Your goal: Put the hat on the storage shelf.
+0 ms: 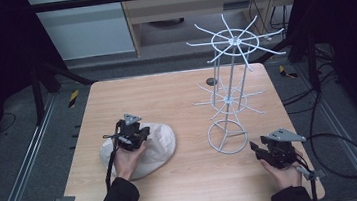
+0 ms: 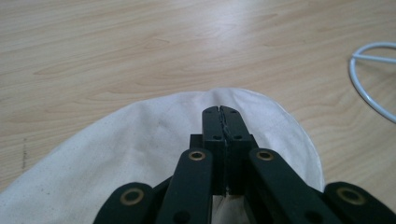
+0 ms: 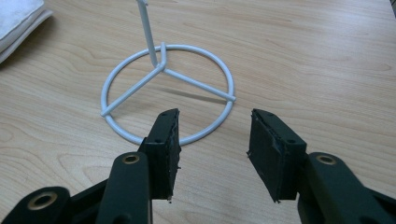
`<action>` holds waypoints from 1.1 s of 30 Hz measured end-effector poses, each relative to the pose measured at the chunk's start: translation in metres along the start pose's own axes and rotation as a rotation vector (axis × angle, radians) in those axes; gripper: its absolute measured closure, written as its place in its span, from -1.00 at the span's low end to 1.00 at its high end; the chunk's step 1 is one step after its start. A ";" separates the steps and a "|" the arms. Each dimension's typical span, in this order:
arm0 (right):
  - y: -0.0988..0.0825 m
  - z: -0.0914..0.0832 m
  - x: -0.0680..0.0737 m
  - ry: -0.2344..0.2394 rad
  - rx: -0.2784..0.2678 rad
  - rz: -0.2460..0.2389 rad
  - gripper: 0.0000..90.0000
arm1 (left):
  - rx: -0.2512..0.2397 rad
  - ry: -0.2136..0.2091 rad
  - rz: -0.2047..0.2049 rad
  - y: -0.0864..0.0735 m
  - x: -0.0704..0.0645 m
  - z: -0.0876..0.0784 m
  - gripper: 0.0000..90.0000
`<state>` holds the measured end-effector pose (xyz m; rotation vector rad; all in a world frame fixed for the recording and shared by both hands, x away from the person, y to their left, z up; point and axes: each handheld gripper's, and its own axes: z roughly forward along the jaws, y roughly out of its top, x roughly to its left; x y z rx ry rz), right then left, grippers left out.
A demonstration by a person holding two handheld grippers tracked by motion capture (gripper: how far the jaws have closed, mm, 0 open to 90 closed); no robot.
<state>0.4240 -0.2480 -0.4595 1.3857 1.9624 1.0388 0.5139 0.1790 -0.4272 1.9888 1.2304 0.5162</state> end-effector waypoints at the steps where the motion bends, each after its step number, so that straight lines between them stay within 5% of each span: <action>1: 0.000 0.000 0.000 -0.004 0.000 -0.007 0.18 | -0.001 -0.005 0.008 -0.001 -0.001 -0.001 1.00; 5: 0.000 0.000 0.000 -0.005 0.003 -0.007 0.18 | 0.005 -0.063 0.021 -0.011 -0.005 -0.010 1.00; 12: -0.001 -0.001 -0.001 -0.004 0.001 -0.001 0.18 | 0.017 -0.102 0.078 -0.030 -0.009 -0.030 1.00; 16: -0.001 0.000 0.000 -0.007 0.002 -0.005 0.18 | -0.016 -0.136 0.085 -0.035 -0.012 -0.042 1.00; 21: -0.001 0.000 -0.001 -0.008 0.002 -0.003 0.18 | -0.079 -0.183 0.094 -0.032 -0.034 -0.053 1.00; 25: -0.001 -0.001 -0.001 -0.008 -0.002 -0.004 0.18 | -0.094 -0.156 0.141 -0.023 -0.064 -0.043 1.00; 33: -0.001 -0.001 -0.003 -0.006 0.002 0.007 0.18 | -0.066 -0.081 0.101 -0.017 -0.085 0.010 1.00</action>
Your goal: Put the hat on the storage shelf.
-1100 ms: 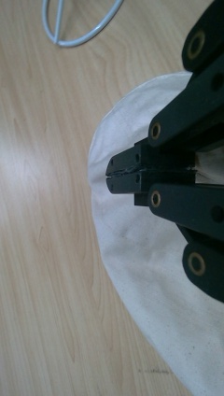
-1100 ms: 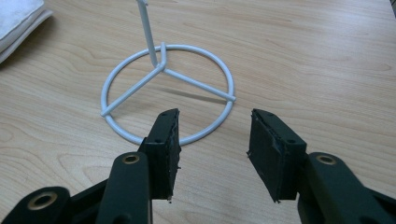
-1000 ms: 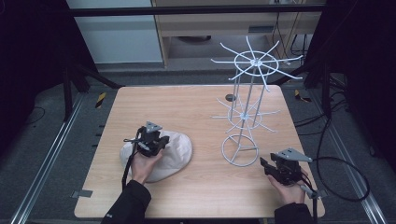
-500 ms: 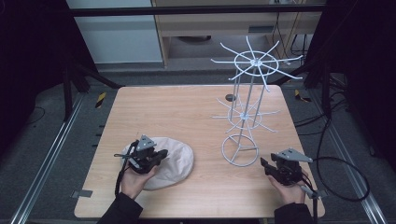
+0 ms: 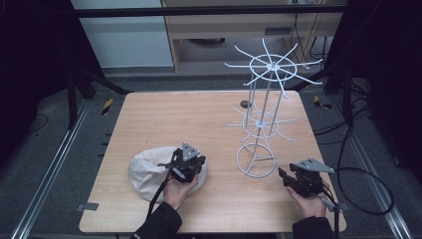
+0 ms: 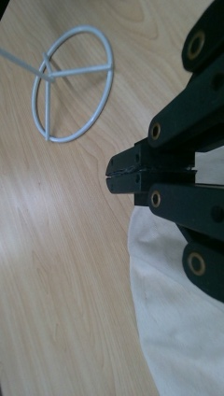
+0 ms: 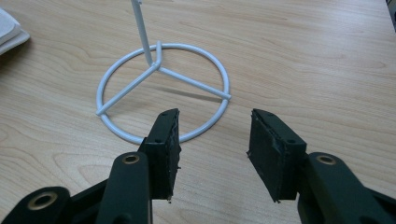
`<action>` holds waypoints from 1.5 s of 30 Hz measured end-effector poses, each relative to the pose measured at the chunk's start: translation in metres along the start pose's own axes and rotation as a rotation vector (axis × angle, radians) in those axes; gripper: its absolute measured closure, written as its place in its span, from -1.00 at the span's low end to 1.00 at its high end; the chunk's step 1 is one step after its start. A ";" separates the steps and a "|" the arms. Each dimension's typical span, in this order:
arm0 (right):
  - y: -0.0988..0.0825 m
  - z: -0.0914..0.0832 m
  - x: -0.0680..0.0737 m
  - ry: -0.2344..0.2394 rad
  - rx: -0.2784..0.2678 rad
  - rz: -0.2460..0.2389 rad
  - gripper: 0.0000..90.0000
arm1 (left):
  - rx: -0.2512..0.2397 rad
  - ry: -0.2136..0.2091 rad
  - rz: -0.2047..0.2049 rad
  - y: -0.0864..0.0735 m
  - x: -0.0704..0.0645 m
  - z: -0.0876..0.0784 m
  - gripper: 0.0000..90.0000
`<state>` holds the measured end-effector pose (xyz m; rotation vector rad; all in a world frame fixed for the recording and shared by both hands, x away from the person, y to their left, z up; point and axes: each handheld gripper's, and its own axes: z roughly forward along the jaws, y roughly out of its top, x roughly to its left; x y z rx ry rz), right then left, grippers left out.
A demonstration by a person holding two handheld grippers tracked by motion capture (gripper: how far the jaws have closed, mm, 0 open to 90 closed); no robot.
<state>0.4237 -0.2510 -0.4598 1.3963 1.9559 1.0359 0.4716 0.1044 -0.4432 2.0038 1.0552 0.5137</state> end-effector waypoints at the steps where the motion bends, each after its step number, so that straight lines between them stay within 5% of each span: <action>1: 0.000 0.000 0.000 0.000 0.000 0.000 0.18 | 0.000 0.000 0.000 0.000 0.000 0.000 1.00; 4: 0.000 0.002 0.000 -0.005 0.004 -0.012 0.18 | 0.042 0.043 -0.012 -0.004 -0.004 0.020 1.00; 9: 0.000 0.001 -0.001 -0.005 0.003 -0.010 0.18 | 0.076 0.033 0.000 -0.011 -0.007 0.027 1.00; 16: 0.000 0.001 0.000 -0.004 0.006 -0.013 0.18 | 0.108 0.022 0.008 -0.019 -0.010 0.020 1.00; 26: -0.001 0.000 -0.001 -0.003 0.005 -0.011 0.18 | 0.129 -0.083 0.075 -0.039 -0.019 -0.006 1.00; 30: -0.001 0.001 -0.001 -0.006 0.004 -0.013 0.18 | 0.084 -0.128 0.090 -0.039 -0.022 -0.024 1.00; 35: -0.001 0.000 -0.002 0.000 -0.008 -0.004 0.18 | -0.012 -0.131 0.068 -0.026 -0.017 -0.054 1.00; 45: -0.003 0.000 -0.005 -0.005 -0.022 -0.005 0.12 | -0.131 -0.034 -0.030 -0.027 0.038 -0.113 1.00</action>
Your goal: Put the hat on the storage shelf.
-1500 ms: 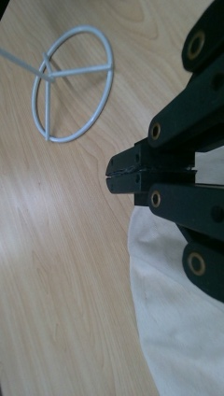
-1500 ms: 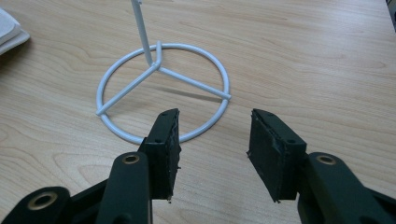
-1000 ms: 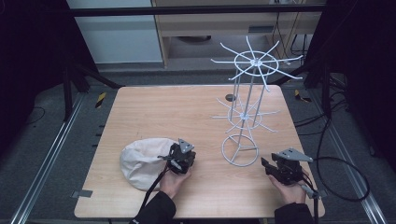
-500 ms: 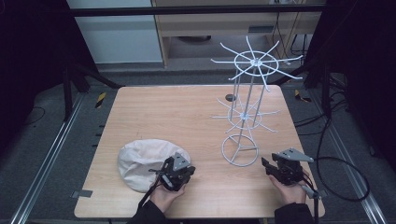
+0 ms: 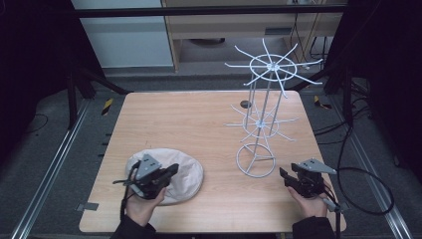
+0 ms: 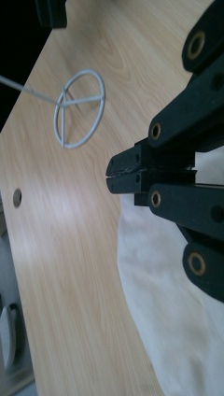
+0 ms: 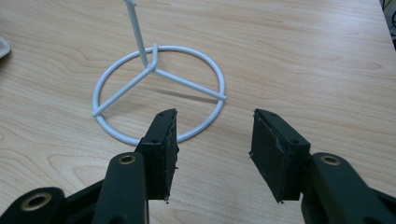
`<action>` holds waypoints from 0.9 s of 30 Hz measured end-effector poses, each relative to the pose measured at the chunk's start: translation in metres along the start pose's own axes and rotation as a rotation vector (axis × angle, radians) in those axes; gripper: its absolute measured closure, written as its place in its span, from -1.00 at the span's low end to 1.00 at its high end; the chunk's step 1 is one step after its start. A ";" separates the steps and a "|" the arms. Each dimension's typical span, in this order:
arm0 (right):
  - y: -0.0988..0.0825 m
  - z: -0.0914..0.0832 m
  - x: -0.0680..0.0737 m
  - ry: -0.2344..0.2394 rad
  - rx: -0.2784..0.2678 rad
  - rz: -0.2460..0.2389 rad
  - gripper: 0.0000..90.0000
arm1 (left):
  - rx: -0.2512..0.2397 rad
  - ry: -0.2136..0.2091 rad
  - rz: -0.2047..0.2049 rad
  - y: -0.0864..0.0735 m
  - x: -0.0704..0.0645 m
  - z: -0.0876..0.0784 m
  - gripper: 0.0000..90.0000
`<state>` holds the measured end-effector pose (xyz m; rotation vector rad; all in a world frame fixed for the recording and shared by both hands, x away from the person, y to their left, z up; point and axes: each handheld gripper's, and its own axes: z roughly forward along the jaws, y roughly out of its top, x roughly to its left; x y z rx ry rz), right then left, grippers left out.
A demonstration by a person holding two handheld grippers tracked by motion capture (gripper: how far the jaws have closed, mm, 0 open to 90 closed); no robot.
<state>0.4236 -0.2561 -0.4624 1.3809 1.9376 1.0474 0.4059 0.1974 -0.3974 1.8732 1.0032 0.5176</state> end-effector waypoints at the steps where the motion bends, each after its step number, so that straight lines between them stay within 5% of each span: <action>1: 0.000 0.000 0.000 0.001 0.000 0.003 0.11 | -0.001 0.036 -0.018 -0.006 0.012 -0.013 1.00; 11: -0.001 0.000 0.000 0.002 -0.008 -0.011 0.09 | 0.045 0.133 -0.094 -0.054 0.050 -0.055 1.00; 16: -0.002 0.000 0.000 0.003 -0.007 -0.009 0.07 | 0.118 0.164 -0.086 -0.067 0.056 -0.047 1.00; 21: -0.002 -0.001 -0.001 0.006 -0.014 -0.008 0.06 | 0.207 0.144 -0.086 -0.079 0.059 -0.030 1.00; 27: -0.002 0.001 0.000 0.006 -0.009 -0.011 0.05 | 0.229 0.177 -0.112 -0.080 0.072 -0.020 1.00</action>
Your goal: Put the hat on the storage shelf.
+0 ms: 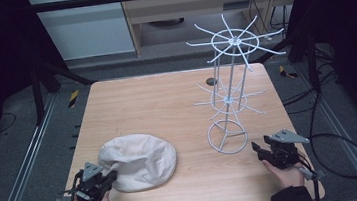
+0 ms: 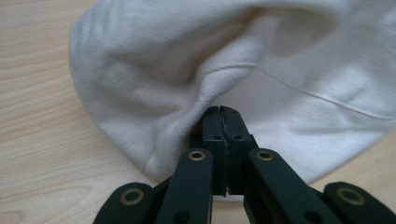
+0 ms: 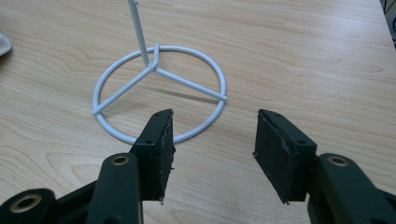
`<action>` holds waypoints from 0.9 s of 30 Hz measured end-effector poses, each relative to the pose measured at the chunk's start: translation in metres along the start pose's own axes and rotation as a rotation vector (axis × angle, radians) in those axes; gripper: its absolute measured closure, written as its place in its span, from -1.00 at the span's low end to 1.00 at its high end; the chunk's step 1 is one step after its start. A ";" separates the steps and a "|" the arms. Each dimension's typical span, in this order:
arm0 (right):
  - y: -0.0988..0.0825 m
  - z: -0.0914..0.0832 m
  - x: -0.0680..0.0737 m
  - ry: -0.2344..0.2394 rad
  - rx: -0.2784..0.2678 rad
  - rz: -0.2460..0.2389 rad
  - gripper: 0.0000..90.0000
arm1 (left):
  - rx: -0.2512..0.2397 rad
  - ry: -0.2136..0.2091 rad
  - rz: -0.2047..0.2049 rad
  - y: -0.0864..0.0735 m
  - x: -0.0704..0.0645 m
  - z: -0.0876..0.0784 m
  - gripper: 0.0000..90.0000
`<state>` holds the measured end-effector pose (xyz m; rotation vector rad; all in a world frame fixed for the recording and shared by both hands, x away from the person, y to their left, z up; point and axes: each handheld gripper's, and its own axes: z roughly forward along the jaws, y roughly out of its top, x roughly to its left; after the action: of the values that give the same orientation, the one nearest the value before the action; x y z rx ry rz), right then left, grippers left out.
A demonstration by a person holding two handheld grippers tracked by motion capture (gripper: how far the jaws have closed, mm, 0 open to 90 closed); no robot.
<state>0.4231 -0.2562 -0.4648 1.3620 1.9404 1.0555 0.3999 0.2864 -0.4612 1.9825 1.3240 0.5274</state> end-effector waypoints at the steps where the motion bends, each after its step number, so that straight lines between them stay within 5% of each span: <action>1: 0.000 0.000 0.000 0.000 -0.001 0.000 0.05 | 0.002 0.006 -0.001 0.001 0.002 0.001 1.00; 6: 0.000 0.001 0.000 0.000 0.003 -0.003 0.04 | -0.008 0.079 -0.010 0.008 0.015 0.010 1.00; 19: 0.000 0.001 0.000 0.002 0.005 -0.002 0.04 | -0.066 0.106 -0.099 0.033 0.041 0.042 0.99; 24: 0.000 0.000 -0.001 -0.001 -0.002 -0.006 0.04 | -0.114 0.105 -0.096 0.035 0.036 0.028 0.99; 27: 0.000 0.000 -0.001 -0.002 -0.011 -0.002 0.04 | -0.212 0.076 -0.069 0.045 0.024 0.003 0.99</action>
<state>0.4233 -0.2573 -0.4646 1.3548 1.9312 1.0615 0.4405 0.2964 -0.4317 1.7533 1.3190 0.6870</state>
